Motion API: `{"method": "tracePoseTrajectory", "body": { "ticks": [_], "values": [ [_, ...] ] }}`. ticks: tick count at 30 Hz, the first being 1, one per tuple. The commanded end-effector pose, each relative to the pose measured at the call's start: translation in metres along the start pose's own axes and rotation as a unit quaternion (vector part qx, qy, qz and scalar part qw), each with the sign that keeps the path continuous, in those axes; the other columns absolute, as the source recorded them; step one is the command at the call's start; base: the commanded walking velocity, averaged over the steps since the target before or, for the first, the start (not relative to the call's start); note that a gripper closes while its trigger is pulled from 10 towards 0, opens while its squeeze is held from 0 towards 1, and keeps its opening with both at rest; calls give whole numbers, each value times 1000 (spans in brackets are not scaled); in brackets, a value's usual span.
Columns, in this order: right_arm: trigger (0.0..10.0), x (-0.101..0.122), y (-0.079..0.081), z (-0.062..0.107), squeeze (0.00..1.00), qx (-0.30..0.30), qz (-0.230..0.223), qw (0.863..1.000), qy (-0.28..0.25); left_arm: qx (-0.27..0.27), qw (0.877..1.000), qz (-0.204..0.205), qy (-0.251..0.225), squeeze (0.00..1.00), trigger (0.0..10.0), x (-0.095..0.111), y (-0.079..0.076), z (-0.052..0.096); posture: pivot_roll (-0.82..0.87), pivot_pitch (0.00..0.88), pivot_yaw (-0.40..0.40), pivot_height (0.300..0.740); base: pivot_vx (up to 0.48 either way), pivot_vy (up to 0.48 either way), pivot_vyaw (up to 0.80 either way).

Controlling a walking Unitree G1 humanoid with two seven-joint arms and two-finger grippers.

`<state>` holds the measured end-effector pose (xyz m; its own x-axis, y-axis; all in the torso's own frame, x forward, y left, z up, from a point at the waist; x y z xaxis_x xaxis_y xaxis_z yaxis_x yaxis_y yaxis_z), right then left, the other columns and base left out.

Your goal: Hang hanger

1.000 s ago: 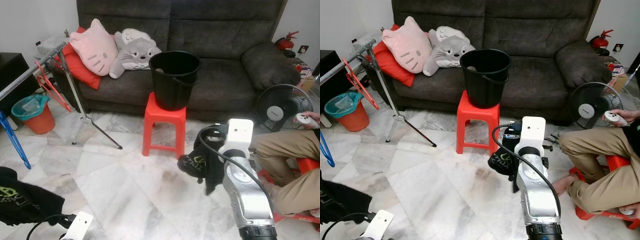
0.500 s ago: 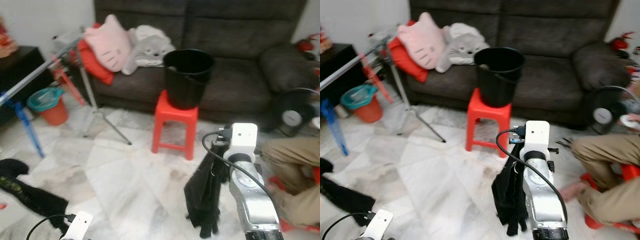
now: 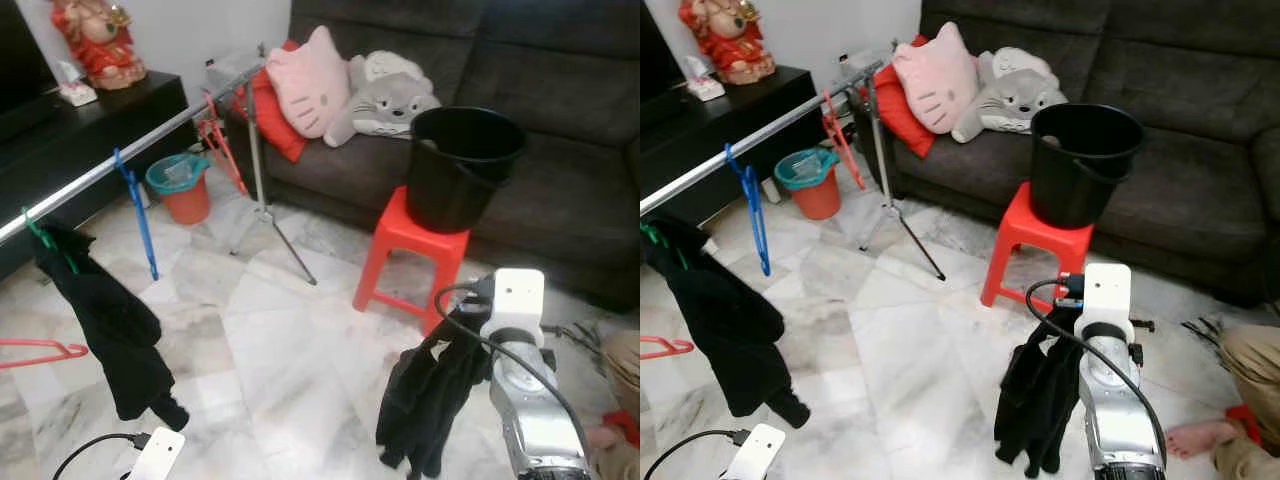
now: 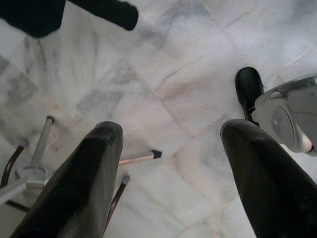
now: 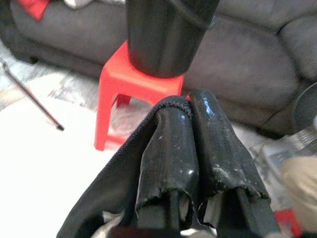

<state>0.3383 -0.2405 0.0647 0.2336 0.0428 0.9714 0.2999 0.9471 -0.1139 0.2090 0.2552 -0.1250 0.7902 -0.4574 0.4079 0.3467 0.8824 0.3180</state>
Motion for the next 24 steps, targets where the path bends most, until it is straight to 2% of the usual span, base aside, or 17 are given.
{"method": "tracePoseTrajectory", "body": {
  "ticks": [1,6,15,24],
  "values": [
    [10000,-1,-10,-1,0,-16,-6,1000,-5,-5,1000,10,6,0,10000,-5,-2,0,-150,0,23,740,0,0,800],
    [10000,-2,-13,0,0,-21,-11,1000,-8,-4,1000,14,4,0,10000,-5,-2,1,-149,0,23,740,0,0,800],
    [10000,12,-6,-5,0,-9,-18,999,-34,-5,1000,11,3,0,10000,-5,-2,1,-147,0,24,740,0,0,800],
    [10000,12,-3,-4,0,-4,-17,999,-37,-6,1000,13,2,0,10000,-5,-3,1,-148,0,21,740,0,0,800]
  ]
}}
Point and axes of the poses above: a point about 5 cm out from each wrist's last joint towards the gripper, its own z axis pointing back from the gripper into the wrist, its own x axis along the axis of the wrist's last joint, y = z × x, the point moved 6 cm from there along -z, pointing out of the wrist towards the gripper, and after that the axes turned 7 degrees about -z, right-handed, at the moved point
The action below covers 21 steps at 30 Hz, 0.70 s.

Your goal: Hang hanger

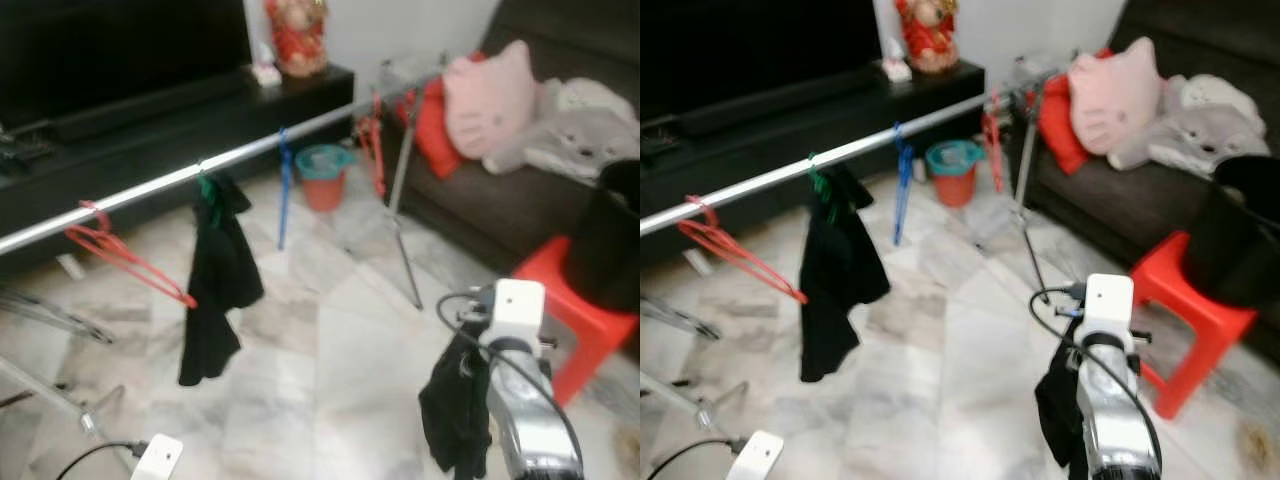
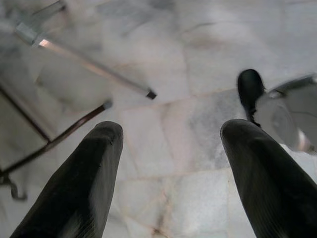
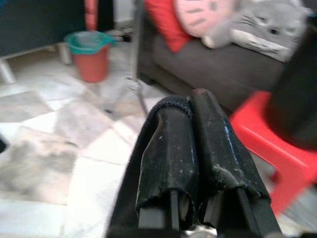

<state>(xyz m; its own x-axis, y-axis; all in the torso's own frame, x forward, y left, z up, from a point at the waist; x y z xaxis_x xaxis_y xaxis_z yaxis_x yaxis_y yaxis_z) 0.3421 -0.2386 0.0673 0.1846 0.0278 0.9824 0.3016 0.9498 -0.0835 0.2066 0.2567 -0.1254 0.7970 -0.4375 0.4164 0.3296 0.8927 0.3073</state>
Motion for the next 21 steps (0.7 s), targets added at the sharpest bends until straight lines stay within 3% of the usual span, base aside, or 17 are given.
{"method": "tracePoseTrajectory", "body": {
  "ticks": [1,11,21],
  "values": [
    [10000,9,-5,-1,0,-5,-2,1000,-16,-5,1000,2,2,0,10000,-2,-3,0,-147,0,20,740,0,0,800],
    [10000,9,-1,-3,0,1,-5,1000,-15,-5,1000,6,0,0,10000,-1,-3,0,-143,0,16,740,0,0,778],
    [10000,-13,-4,-4,0,-5,-16,1000,12,4,1000,23,-17,0,10000,4,-2,0,-118,0,6,740,0,0,0]
  ]
}}
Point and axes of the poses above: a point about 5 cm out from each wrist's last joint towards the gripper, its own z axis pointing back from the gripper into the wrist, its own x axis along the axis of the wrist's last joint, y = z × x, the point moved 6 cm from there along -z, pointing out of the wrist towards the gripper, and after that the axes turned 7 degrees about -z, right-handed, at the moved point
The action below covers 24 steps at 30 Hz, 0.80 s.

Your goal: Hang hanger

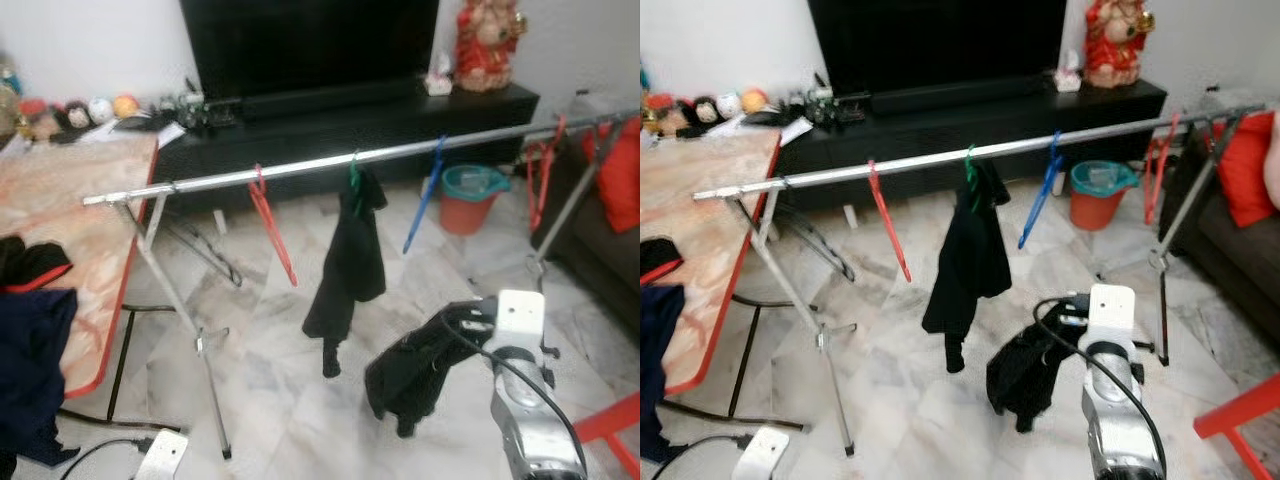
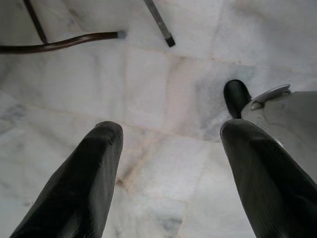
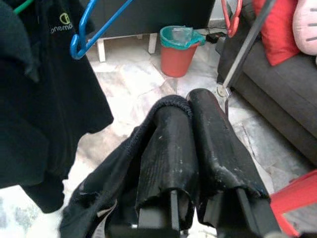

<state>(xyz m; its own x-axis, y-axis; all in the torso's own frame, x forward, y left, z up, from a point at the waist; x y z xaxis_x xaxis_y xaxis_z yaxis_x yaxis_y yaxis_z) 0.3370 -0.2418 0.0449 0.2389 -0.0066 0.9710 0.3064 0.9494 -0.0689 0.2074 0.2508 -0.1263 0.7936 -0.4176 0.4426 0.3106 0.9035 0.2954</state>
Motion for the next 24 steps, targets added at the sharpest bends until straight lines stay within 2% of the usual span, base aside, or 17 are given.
{"method": "tracePoseTrajectory", "body": {
  "ticks": [1,5,10,12,17,24],
  "values": [
    [10000,8,-2,-3,0,-5,-17,1000,-16,7,1000,19,-12,0,10000,2,3,0,-113,0,5,740,0,0,0],
    [10000,-12,-6,-4,0,-16,-38,999,5,10,998,47,-29,0,10000,7,2,0,-105,0,4,740,0,0,0],
    [10000,-30,-7,-5,0,-17,-46,998,26,9,998,52,-31,0,10000,9,2,0,-108,0,6,740,0,0,0],
    [10000,-47,-10,-3,0,-23,-37,998,53,9,999,41,-19,0,10000,8,3,0,-98,0,5,740,0,0,0],
    [10000,-42,-14,-3,0,-31,-39,998,44,8,999,33,-17,0,10000,8,3,-1,-102,0,5,740,0,0,0],
    [10000,-20,-16,-10,0,-28,-31,999,6,15,999,46,-19,0,10000,8,4,0,-106,0,3,740,0,-335,0]
  ]
}}
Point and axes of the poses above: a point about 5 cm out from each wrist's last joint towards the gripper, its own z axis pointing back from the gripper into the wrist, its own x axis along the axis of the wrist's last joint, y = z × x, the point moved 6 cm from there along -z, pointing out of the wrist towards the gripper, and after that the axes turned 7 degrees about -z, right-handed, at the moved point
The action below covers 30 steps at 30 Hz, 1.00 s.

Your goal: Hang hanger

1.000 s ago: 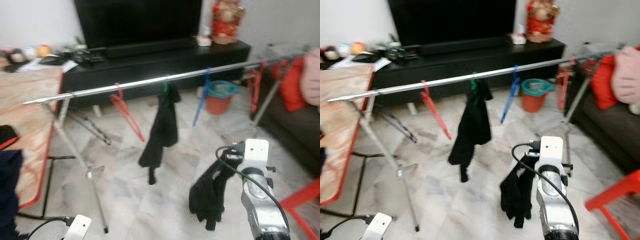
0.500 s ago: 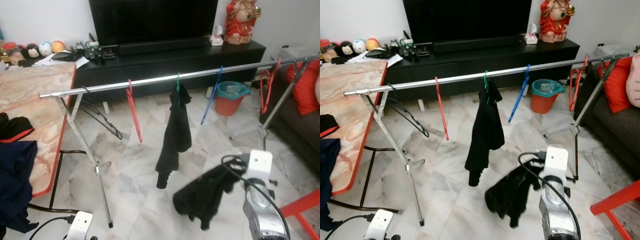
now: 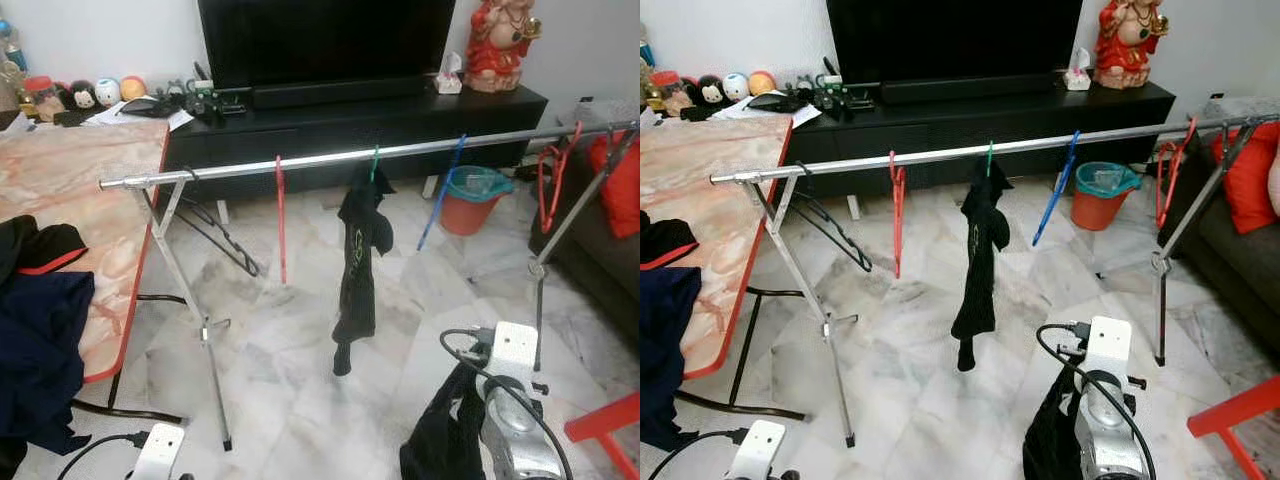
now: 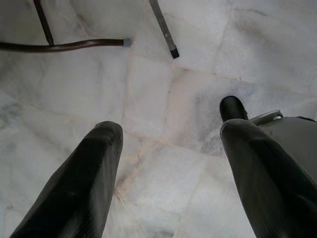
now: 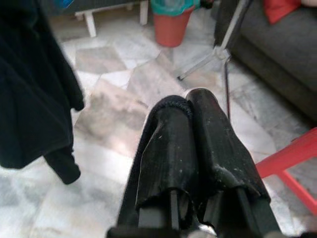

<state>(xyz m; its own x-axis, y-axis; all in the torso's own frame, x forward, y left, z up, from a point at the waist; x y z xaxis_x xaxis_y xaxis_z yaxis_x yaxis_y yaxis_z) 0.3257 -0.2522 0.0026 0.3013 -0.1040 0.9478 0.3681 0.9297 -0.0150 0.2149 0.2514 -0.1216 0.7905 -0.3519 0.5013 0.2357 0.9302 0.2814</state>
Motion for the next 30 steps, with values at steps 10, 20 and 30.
{"method": "tracePoseTrajectory", "body": {
  "ticks": [10,20,30],
  "values": [
    [10000,50,8,-11,0,16,16,996,-82,11,1000,15,-6,0,10000,2,0,0,-99,0,-5,740,0,-253,0],
    [10000,68,12,-14,0,25,14,994,-105,58,992,76,-84,0,10000,20,8,4,-92,0,-21,740,0,0,0],
    [10000,77,10,-14,0,28,21,993,-115,112,943,55,-308,0,10000,151,37,27,-96,0,-42,740,0,0,0]
  ]
}}
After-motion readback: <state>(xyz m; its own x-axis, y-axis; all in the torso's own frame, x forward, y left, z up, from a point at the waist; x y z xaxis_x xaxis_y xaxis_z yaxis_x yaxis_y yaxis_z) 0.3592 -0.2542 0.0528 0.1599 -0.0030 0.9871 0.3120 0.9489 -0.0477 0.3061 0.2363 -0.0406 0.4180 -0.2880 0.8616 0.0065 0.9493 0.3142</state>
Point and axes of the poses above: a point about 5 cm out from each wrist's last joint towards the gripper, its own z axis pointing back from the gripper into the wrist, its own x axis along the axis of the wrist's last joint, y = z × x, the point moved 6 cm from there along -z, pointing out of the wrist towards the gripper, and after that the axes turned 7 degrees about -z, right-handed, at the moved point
